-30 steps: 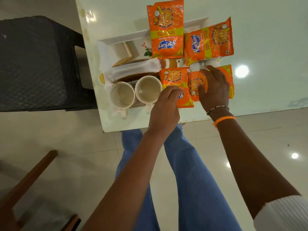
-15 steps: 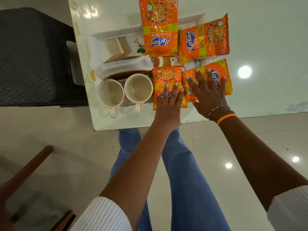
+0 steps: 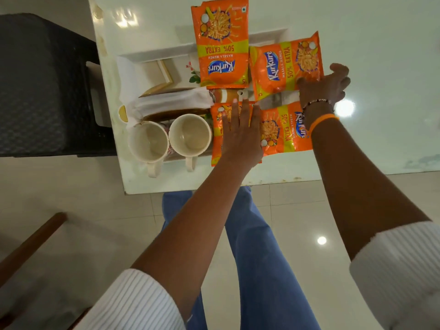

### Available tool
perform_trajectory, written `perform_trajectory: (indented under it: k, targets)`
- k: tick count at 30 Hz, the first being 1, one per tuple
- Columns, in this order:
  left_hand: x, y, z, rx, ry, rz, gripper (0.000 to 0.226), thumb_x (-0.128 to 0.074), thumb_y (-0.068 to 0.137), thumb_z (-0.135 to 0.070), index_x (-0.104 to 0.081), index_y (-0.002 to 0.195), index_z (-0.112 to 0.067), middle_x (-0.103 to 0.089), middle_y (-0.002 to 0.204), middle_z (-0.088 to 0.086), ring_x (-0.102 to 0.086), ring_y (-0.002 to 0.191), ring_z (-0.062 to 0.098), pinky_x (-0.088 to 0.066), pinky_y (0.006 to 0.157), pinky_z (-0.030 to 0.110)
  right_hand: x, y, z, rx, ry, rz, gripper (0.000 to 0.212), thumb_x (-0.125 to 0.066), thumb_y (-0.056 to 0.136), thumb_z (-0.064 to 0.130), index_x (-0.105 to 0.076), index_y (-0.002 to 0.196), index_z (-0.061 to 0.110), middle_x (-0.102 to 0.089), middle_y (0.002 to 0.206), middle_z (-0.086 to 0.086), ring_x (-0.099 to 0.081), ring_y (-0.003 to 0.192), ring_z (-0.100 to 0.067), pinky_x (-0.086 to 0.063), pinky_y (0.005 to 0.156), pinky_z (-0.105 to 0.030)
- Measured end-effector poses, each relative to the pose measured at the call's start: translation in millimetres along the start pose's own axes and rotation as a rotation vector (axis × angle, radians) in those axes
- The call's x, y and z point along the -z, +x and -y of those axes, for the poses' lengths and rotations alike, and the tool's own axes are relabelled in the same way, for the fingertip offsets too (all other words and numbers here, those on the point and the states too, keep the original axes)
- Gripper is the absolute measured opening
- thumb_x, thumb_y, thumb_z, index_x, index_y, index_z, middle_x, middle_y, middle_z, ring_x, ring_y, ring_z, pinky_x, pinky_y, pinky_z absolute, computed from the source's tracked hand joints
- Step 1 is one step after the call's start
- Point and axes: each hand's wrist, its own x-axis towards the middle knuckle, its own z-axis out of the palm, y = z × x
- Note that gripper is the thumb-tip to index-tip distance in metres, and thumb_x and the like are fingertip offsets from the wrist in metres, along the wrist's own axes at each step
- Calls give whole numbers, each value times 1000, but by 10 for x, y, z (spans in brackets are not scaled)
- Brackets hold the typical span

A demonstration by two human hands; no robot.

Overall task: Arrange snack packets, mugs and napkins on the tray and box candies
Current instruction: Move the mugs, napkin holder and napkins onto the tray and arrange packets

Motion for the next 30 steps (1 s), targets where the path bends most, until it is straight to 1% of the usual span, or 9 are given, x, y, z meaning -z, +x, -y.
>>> perform_trajectory:
  k: [3,7,10,14,17,19,21,24,30]
  targets:
    - [114,183,-19,-17,21,-6,78,-53,91,-29,-3,148,-14,8,159,13,12,145,34,0,117,51,14,169,28,-87,-38,51,54,-65,77,29,-43,125,16,-39,136,-9,-42,122,-28,-42,97,-34]
    - [194,357,-61,-9,23,7,71,-50,93,-25,-7,148,-10,3,159,13,8,146,33,-3,118,48,62,227,6,38,-12,153,41,-66,79,30,-61,114,8,-65,119,-9,-60,100,-18,-44,79,-22]
    - [212,430,-75,7,1,57,69,-46,94,-24,-5,147,-8,1,159,12,8,146,31,-3,119,47,63,206,-4,73,28,142,36,-67,79,24,-62,110,6,-67,114,-10,-58,89,-14,-48,81,-24]
    - [220,471,-56,11,-4,77,71,-46,94,-24,-2,148,-9,4,159,11,8,146,31,-2,119,47,56,223,16,100,-20,139,38,-66,80,27,-61,112,7,-67,115,-8,-62,101,-19,-49,87,-27]
    - [235,466,-14,12,-33,51,70,-46,94,-26,-3,148,-11,3,159,11,8,146,31,-1,118,47,94,190,5,106,43,63,37,-70,76,30,-53,106,17,-59,101,4,-59,101,-18,-42,82,-21]
    - [253,454,17,43,-80,-11,71,-47,94,-29,-5,148,-12,1,159,12,7,146,32,-1,118,48,153,80,-9,249,14,-77,31,-67,75,25,-45,97,23,-47,90,10,-55,102,-21,-30,76,-14]
    - [280,454,73,111,-109,-77,72,-48,93,-28,-5,148,-9,2,159,15,6,146,34,-3,118,49,144,-75,-52,461,-85,-98,26,-57,74,13,-53,100,17,-52,96,2,-52,101,-26,-29,75,-16]
    - [312,495,176,207,-103,-105,73,-46,93,-25,-2,147,-4,6,158,19,7,146,35,-3,118,47,-8,-310,-76,688,-221,69,40,-47,75,-5,-57,113,7,-58,118,-14,-50,111,-30,-34,88,-25]
    - [301,554,226,214,-115,-82,71,-42,95,-22,3,146,-1,11,157,20,9,145,35,-3,118,44,-480,-292,188,877,-445,501,57,-38,81,-11,-42,136,7,-43,145,-13,-37,136,-25,-26,113,-28]
